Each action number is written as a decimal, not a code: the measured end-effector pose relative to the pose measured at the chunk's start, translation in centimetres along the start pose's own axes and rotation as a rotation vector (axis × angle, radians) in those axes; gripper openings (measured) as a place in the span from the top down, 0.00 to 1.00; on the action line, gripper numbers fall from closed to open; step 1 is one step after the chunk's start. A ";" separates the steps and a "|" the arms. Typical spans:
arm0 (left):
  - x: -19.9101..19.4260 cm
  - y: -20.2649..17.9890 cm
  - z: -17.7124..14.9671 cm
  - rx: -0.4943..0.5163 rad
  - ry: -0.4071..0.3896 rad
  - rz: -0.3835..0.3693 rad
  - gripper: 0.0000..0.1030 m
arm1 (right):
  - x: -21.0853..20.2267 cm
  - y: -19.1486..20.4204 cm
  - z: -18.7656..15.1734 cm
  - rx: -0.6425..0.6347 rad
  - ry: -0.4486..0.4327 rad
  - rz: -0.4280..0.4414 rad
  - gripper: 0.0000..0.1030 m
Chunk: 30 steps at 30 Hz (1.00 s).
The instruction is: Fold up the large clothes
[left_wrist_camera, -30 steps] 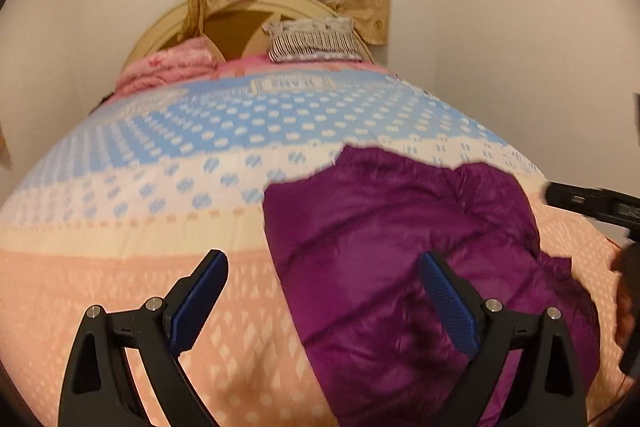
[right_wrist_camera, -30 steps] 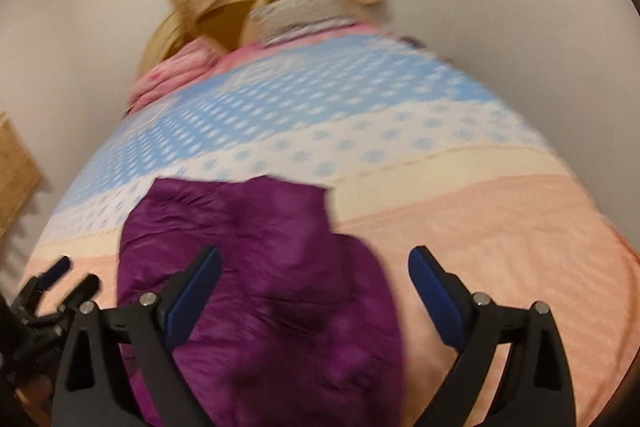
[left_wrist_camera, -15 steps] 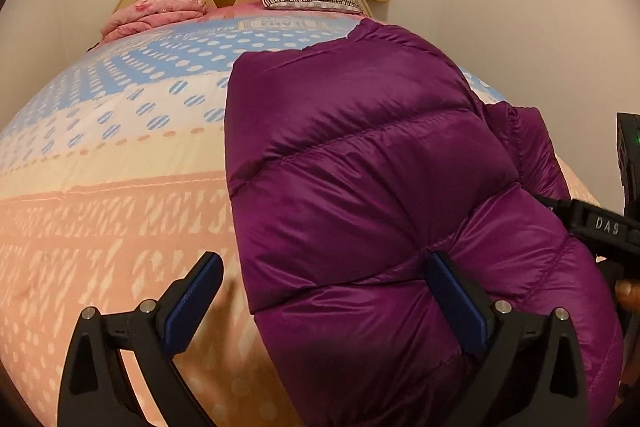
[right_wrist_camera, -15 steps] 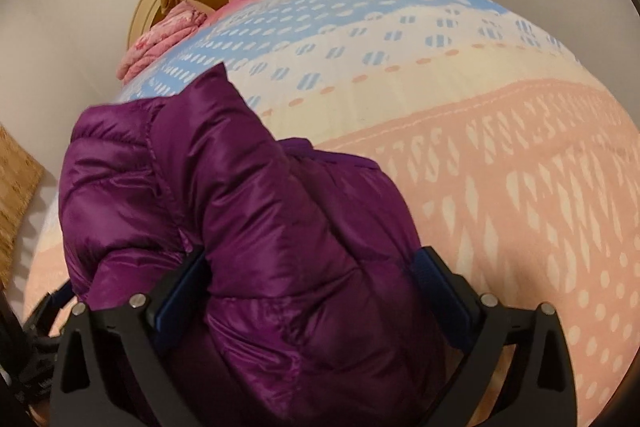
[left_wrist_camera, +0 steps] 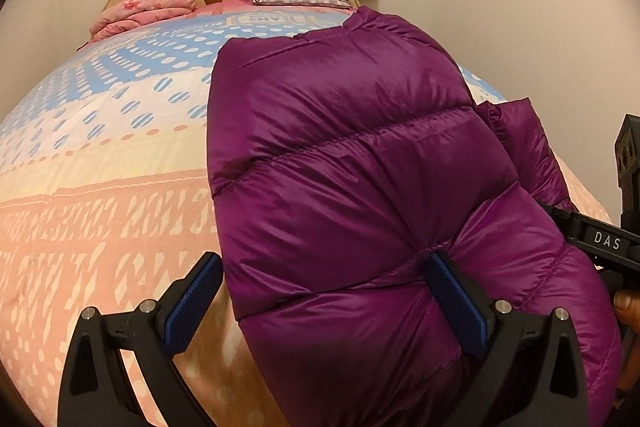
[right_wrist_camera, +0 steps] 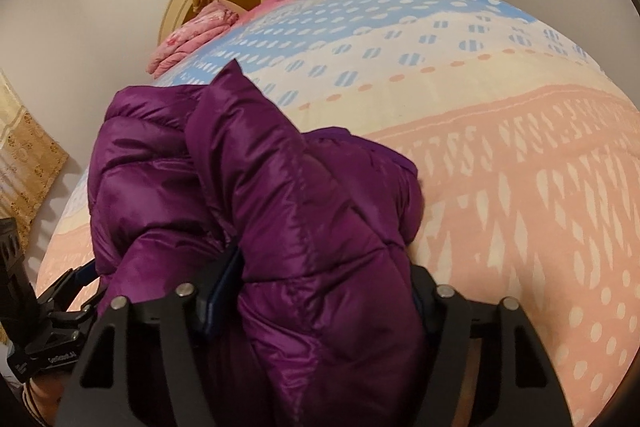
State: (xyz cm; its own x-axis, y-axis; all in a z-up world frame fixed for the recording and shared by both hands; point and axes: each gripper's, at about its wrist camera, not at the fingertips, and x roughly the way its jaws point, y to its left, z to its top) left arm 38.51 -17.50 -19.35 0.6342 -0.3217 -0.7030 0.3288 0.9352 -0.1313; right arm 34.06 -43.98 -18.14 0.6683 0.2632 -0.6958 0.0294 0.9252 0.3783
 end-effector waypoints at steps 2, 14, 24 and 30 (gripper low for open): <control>0.1 0.0 0.2 0.001 0.003 -0.010 0.01 | 0.3 0.0 0.1 -0.005 0.011 0.017 0.37; -3.4 -1.1 1.1 0.081 -0.045 -0.089 0.79 | -2.2 2.3 -0.8 -0.020 -0.075 0.161 0.76; -14.5 5.6 0.8 0.074 -0.181 0.056 0.82 | -4.5 14.0 -0.4 -0.093 -0.146 0.387 0.77; -19.2 11.8 -0.2 0.020 -0.204 0.167 0.83 | -2.2 22.3 -0.8 -0.156 -0.099 0.496 0.77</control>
State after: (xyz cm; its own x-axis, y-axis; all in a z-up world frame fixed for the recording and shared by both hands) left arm 30.05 -0.27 -7.56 0.8081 -0.1885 -0.5581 0.2205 0.9753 -0.0101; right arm 32.68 -23.75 -8.67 0.6411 0.6597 -0.3921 -0.4139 0.7275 0.5472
